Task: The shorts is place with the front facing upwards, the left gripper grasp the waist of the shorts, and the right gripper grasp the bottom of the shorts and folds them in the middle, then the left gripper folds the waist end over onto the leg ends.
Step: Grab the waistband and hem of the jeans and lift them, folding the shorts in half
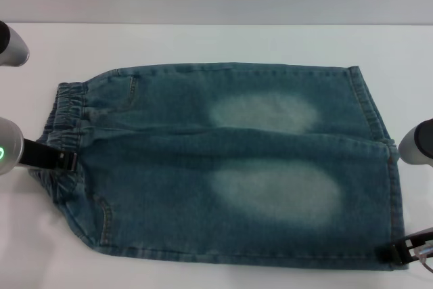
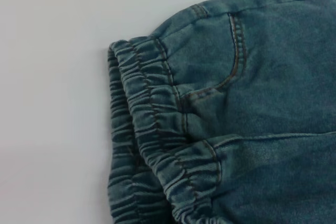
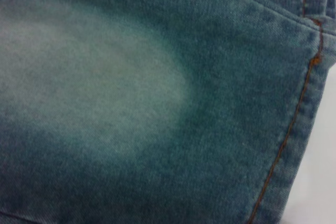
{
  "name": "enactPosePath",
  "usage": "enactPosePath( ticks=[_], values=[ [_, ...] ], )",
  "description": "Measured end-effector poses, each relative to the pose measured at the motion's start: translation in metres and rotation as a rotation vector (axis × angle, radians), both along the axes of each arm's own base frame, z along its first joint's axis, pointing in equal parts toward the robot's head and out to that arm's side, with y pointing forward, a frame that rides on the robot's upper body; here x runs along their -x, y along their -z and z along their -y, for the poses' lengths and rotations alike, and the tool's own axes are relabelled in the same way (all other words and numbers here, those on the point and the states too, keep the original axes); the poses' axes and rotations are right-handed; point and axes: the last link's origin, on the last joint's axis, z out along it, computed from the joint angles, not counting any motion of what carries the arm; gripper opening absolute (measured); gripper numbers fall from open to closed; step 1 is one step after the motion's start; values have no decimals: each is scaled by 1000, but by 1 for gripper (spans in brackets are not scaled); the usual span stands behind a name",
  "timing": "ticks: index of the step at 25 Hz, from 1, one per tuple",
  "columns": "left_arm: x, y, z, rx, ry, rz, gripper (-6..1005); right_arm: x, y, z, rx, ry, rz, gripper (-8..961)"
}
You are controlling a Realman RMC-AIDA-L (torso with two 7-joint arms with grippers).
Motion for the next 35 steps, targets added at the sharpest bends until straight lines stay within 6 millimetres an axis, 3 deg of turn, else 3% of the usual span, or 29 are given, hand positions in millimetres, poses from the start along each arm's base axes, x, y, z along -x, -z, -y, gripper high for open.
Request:
enactPosePath(
  ticks=[8, 17, 22, 33, 35],
  values=[
    [-1, 1, 0, 6, 5, -2, 85, 2, -3, -1, -13, -6, -5, 535],
    [-1, 2, 0, 8, 4, -3, 85, -3, -1, -1, -4, 11, 4, 309],
    [-2, 2, -1, 10, 5, -3, 85, -2, -1, -1, -5, 8, 4, 102],
    [-2, 3, 0, 12, 6, -3, 85, 4, -3, -5, -5, -21, 4, 48],
    [-2, 3, 0, 13, 6, -3, 86, 6, -2, -5, 1, -30, 4, 76]
  ],
)
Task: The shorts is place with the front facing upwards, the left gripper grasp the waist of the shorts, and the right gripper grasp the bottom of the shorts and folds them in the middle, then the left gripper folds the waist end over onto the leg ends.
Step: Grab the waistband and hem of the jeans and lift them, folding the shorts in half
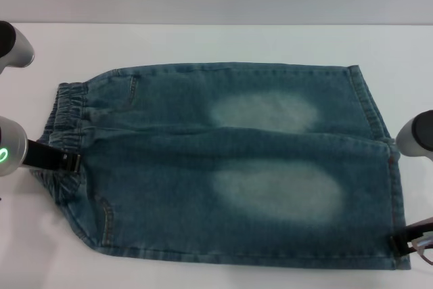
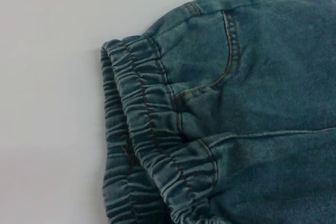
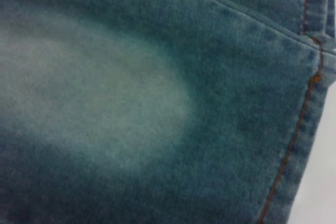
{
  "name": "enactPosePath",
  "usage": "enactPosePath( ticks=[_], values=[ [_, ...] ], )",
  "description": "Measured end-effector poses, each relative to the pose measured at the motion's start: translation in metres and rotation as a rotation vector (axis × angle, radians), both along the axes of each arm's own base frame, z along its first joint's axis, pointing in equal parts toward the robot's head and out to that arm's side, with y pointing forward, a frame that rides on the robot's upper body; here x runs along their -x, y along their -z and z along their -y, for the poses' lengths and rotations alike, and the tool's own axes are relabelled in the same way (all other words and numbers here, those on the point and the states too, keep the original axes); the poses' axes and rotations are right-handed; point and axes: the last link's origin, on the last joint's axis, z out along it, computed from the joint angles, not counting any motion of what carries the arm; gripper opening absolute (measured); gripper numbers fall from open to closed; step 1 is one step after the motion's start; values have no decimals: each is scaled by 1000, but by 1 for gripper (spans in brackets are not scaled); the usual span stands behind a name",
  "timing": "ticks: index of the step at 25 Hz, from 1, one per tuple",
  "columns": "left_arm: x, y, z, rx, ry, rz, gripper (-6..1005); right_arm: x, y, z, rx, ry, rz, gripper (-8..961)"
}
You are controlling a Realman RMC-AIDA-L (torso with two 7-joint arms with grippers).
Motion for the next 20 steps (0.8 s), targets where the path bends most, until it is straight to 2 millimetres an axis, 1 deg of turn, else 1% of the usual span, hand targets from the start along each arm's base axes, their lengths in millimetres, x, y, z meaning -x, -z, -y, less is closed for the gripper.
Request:
enactPosePath(
  ticks=[3, 6, 9, 17, 20],
  values=[
    [0, 0, 0, 1, -1, 0, 86, 5, 0, 0, 4, -18, -3, 117],
    [1, 1, 0, 6, -5, -2, 86, 9, -2, 1, -1, -30, -7, 335],
    [1, 1, 0, 7, -6, -3, 86, 11, -4, 2, 1, -31, -5, 381],
    [0, 1, -1, 8, -1, -4, 86, 7, -6, 6, 13, -4, 6, 502],
    [-1, 1, -2, 8, 0, -4, 85, 5, -6, 7, 17, 7, 10, 501]
  ],
)
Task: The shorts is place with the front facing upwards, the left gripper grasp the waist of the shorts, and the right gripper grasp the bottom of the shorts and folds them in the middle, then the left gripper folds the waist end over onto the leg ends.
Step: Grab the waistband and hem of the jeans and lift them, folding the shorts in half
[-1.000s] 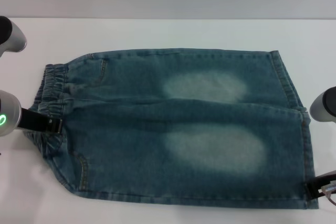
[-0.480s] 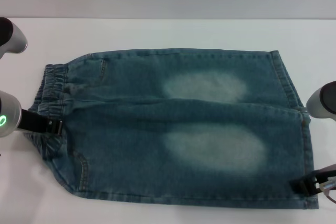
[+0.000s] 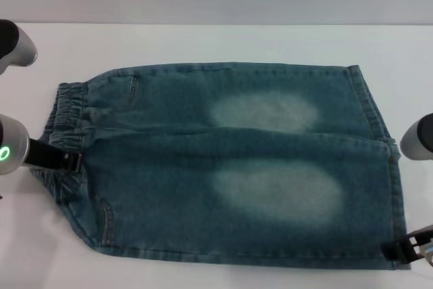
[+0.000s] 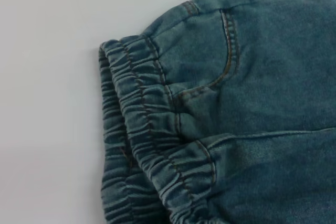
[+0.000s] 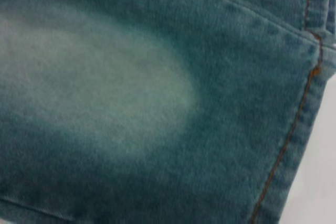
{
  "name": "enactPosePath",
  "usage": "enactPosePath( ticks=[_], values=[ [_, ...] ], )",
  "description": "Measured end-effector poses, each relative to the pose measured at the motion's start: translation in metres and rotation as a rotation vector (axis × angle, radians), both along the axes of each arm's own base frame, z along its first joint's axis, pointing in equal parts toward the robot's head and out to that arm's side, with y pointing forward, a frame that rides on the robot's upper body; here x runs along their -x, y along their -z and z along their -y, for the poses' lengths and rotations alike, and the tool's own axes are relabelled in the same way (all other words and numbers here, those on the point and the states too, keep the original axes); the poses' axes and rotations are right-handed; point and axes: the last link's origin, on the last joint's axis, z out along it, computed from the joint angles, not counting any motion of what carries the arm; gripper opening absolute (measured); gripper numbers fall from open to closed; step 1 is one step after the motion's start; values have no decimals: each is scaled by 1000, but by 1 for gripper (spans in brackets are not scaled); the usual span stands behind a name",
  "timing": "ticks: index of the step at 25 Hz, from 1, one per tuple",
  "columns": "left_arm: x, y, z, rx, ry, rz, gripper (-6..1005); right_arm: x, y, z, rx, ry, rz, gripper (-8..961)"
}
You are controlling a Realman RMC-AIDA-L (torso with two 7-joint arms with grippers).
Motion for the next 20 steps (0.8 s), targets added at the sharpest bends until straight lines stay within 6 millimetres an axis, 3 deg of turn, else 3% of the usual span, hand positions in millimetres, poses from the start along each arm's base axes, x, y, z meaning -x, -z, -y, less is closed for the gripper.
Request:
enactPosePath(
  ticks=[20],
  values=[
    [-2, 0, -1, 1, 5, 0, 85, -7, 9, 3, 29, 22, 9, 496]
  ],
)
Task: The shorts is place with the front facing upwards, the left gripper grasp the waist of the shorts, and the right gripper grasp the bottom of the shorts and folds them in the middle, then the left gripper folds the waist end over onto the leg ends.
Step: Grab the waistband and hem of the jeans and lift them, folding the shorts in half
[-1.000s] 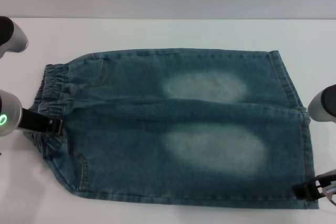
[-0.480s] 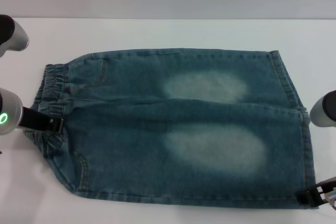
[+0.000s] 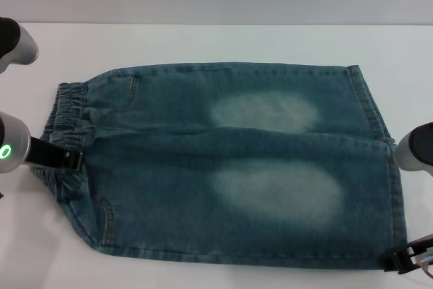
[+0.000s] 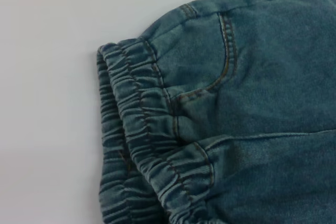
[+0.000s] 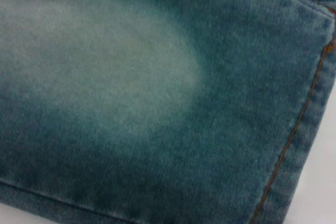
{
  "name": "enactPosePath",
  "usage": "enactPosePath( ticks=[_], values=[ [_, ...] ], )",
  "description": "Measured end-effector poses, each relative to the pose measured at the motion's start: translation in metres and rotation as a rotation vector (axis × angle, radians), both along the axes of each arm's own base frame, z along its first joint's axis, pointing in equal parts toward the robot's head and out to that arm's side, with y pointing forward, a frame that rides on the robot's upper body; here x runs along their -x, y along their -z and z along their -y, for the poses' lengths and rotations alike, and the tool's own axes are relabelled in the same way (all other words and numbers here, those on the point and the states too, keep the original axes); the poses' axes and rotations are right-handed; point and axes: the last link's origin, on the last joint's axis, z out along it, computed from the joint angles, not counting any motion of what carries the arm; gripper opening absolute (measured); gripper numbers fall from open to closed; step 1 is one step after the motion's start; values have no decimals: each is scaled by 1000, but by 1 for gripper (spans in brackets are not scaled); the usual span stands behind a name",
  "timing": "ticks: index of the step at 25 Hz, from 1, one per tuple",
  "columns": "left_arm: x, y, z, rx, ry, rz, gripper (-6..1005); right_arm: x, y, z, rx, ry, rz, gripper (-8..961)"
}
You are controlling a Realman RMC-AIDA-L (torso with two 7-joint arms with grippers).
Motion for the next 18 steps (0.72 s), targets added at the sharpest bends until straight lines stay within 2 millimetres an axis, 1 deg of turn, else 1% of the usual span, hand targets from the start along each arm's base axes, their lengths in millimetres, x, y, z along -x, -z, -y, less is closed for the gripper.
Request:
enactPosePath(
  ticks=[18],
  values=[
    [0, 2, -2, 6, -2, -1, 85, -1, 2, -2, 5, -2, 3, 490]
  ],
)
